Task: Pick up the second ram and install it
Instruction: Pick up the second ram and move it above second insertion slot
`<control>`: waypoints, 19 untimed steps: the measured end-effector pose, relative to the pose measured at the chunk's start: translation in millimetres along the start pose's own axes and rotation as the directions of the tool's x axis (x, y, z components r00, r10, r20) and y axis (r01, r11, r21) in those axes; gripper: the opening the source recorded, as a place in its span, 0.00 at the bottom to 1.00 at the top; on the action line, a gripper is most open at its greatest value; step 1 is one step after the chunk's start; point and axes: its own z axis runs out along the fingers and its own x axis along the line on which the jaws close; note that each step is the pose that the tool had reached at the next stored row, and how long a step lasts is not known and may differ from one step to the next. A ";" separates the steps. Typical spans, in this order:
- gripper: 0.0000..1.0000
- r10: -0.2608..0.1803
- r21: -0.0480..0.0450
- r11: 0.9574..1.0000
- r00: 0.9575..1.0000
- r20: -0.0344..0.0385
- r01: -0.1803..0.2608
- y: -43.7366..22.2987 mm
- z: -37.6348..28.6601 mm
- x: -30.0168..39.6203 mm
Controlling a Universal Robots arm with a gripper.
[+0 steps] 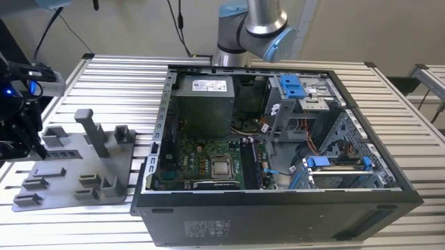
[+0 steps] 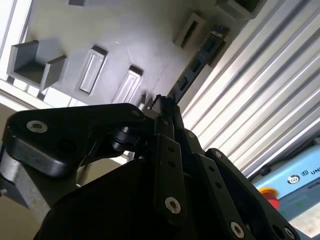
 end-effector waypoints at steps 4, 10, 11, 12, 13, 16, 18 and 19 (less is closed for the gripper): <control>0.14 0.000 0.000 1.000 1.000 0.000 0.000 0.0 -2.6 -0.1; 0.14 0.000 0.000 1.000 1.000 0.000 0.000 0.0 -6.8 -0.3; 0.14 0.000 0.000 1.000 1.000 0.000 0.000 0.0 -7.3 -0.3; 0.14 0.000 0.000 1.000 1.000 0.000 0.000 0.0 -7.8 -0.3; 0.14 0.000 0.000 1.000 1.000 0.000 0.000 0.0 -8.5 -0.4; 0.14 0.000 0.000 1.000 1.000 0.000 0.000 0.0 -11.2 -0.5; 0.14 0.000 0.000 1.000 1.000 0.000 0.000 0.0 -13.2 -0.5; 0.14 0.000 0.000 1.000 1.000 0.000 0.000 0.0 -14.5 -0.6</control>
